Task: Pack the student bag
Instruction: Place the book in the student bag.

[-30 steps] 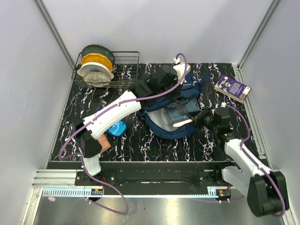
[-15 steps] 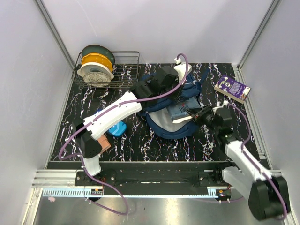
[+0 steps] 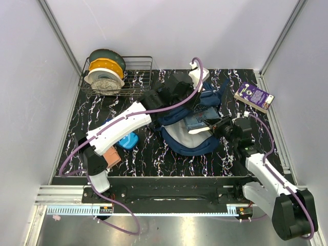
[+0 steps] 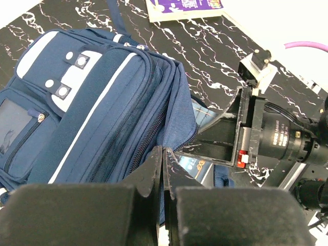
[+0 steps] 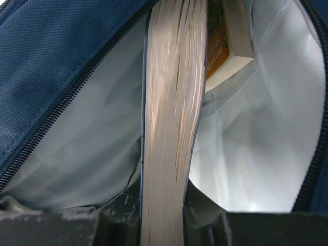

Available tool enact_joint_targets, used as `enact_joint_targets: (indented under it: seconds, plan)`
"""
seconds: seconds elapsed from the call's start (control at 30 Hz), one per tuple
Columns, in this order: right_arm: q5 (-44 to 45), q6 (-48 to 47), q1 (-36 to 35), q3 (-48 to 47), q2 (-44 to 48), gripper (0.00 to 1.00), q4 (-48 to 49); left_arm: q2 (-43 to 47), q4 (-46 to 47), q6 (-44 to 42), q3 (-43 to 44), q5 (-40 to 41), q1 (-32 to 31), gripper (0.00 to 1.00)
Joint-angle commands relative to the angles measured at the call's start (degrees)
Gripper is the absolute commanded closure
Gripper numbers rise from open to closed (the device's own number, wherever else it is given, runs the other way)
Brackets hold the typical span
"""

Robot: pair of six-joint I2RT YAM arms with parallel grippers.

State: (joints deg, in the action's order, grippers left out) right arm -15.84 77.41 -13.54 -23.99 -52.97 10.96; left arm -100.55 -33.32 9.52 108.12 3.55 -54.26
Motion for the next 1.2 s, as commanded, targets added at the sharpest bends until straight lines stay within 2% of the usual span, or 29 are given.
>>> enact_joint_targets:
  seconds: [0.0, 0.27, 0.5, 0.6, 0.63, 0.67, 0.7, 0.77, 0.83, 0.9, 0.93, 1.03, 1.17]
  plan:
    - [5.46, -0.24, -0.87, -3.96, -1.24, 1.0, 13.55, 6.33, 10.29, 1.29, 1.57, -3.11, -0.76, 1.0]
    - [11.78, 0.11, -8.25, -7.56, -15.13, 1.0, 21.46, 6.24, 11.44, 0.85, 2.1, -5.92, -1.2, 1.0]
    - [18.91, -1.55, -10.01, -10.72, -24.52, 1.0, 29.1, 7.83, 12.14, 0.85, 0.96, -7.33, -1.37, 1.0]
    - [19.78, -1.47, -10.45, -12.66, -29.1, 0.95, 31.04, 8.09, 12.14, 0.94, 0.87, -8.03, -1.55, 1.0]
    - [21.01, -1.47, -10.89, -12.66, -29.9, 0.92, 31.92, 8.18, 12.14, 0.94, 0.7, -8.03, -1.55, 1.0]
    - [22.76, -1.47, -10.98, -12.66, -30.61, 0.84, 32.36, 8.27, 12.23, 0.94, 0.61, -7.95, -1.64, 1.0]
    - [22.95, -1.38, -11.16, -13.71, -32.09, 0.8, 31.85, 8.62, 12.49, 1.03, 0.43, -8.03, -1.64, 1.0]
    - [22.34, -1.64, -11.07, -14.77, -33.51, 0.78, 31.05, 8.97, 12.75, 0.94, -0.27, -7.77, -1.64, 1.0]
    - [20.68, -1.73, -11.07, -15.73, -35.44, 0.65, 30.88, 9.15, 12.84, 0.94, -0.8, -7.34, -1.73, 1.0]
    - [17.69, -1.73, -11.07, -15.91, -36.24, 0.45, 29.92, 9.06, 12.14, 1.03, -0.98, -6.2, -1.64, 1.0]
    - [16.99, -1.91, -11.24, -15.74, -35.98, 0.41, 29.21, 9.06, 11.88, 0.85, -1.06, -5.23, -1.55, 1.0]
    - [16.36, -3.75, -11.16, -12.76, -31.86, 0.25, 26.49, 9.67, 11.7, 0.5, -2.72, -3.65, -1.46, 1.0]
    - [17.85, -9.72, -11.16, -9.59, -22.55, 0.18, 17.8, 10.29, 12.49, 1.03, -4.75, -1.36, -0.59, 1.0]
